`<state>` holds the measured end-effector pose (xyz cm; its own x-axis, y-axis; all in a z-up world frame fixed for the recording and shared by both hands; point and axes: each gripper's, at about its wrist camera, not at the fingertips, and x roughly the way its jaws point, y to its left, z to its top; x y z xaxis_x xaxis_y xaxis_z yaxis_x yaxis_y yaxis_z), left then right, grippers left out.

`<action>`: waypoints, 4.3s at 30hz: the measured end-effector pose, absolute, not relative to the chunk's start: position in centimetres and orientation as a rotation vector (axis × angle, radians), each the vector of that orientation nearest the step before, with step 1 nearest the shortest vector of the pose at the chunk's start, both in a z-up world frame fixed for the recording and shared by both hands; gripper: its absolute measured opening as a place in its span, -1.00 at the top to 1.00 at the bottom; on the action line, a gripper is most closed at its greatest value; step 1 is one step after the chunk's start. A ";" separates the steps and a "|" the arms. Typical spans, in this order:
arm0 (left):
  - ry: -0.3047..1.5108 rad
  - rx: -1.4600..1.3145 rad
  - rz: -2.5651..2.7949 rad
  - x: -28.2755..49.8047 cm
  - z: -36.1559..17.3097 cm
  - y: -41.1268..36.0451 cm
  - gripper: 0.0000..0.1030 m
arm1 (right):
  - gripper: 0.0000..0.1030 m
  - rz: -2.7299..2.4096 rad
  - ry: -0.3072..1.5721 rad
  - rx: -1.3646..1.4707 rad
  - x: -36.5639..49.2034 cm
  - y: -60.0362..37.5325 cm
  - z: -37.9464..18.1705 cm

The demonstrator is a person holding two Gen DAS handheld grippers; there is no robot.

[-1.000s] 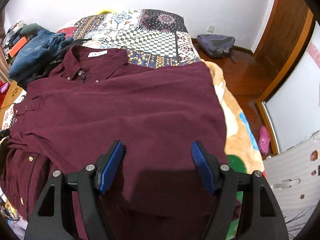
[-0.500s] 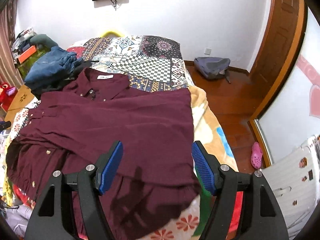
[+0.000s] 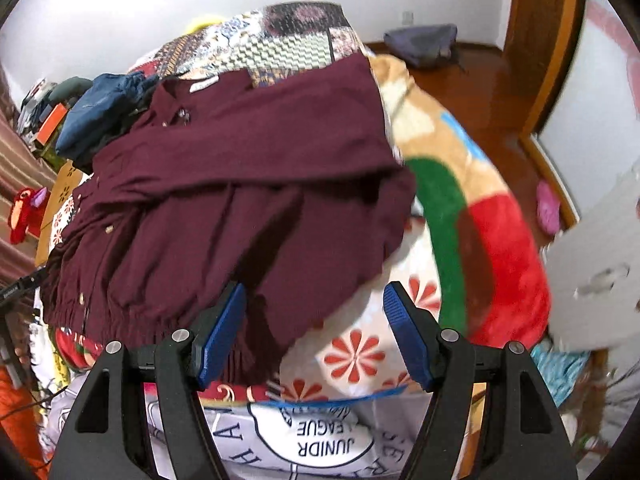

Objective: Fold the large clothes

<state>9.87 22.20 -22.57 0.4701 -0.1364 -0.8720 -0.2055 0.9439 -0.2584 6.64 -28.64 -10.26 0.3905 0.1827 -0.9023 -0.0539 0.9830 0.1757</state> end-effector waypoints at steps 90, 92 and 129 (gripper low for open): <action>0.831 -0.112 -0.079 29.6 -13.4 13.4 -0.61 | -0.04 0.376 1.045 -0.161 25.8 -14.0 -8.4; 0.886 -0.093 -0.092 29.7 -15.5 12.4 -0.61 | -0.04 0.385 1.072 -0.222 25.4 -13.0 -10.0; 0.955 -0.487 0.068 20.8 -20.1 21.0 -0.71 | -0.09 0.341 0.982 -0.226 20.1 -15.3 -7.7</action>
<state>20.83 21.01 -20.12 0.5838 -0.1552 -0.7969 -0.2669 0.8903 -0.3689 20.08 -15.25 -7.71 0.5085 0.1797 -0.8421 -0.3812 0.9239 -0.0330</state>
